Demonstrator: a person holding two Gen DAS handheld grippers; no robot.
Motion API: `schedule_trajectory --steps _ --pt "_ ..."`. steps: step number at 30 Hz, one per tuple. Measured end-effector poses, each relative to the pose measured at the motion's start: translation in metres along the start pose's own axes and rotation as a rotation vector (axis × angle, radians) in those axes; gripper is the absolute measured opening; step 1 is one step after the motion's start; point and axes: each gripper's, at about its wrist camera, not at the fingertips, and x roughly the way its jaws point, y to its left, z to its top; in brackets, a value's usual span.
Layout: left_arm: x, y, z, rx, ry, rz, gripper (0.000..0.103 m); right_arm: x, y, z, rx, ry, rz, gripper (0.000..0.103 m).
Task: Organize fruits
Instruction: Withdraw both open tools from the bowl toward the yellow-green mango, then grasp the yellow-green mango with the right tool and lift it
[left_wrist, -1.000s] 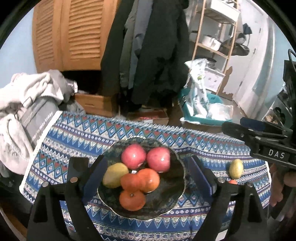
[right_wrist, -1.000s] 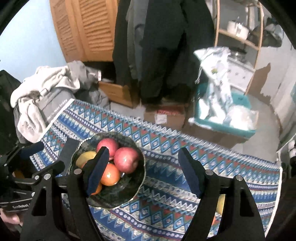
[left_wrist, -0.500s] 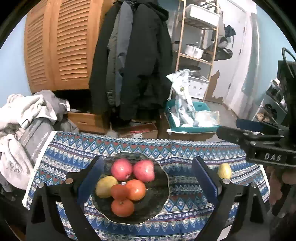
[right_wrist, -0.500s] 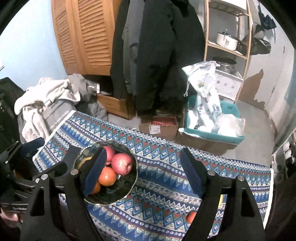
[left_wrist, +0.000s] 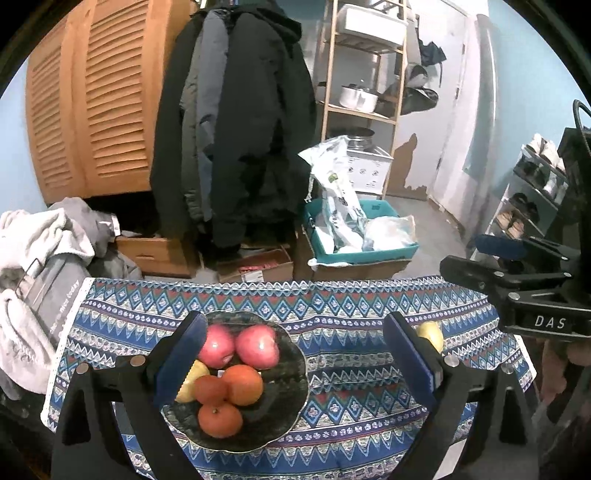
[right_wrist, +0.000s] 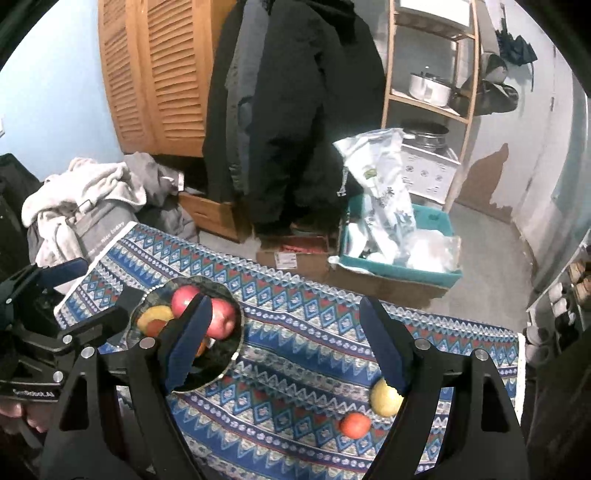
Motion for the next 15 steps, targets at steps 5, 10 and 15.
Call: schedule_trajectory --steps 5,10,15 --pt "0.007 -0.016 0.002 0.021 0.013 -0.017 0.097 -0.003 -0.016 -0.008 0.021 0.005 -0.017 0.081" --pt "0.014 -0.033 0.003 0.053 0.02 -0.028 0.097 -0.007 -0.033 -0.014 0.043 0.006 -0.035 0.081" --pt "0.027 -0.048 0.003 0.067 0.045 -0.039 0.097 -0.008 -0.052 -0.022 0.074 0.015 -0.053 0.081"
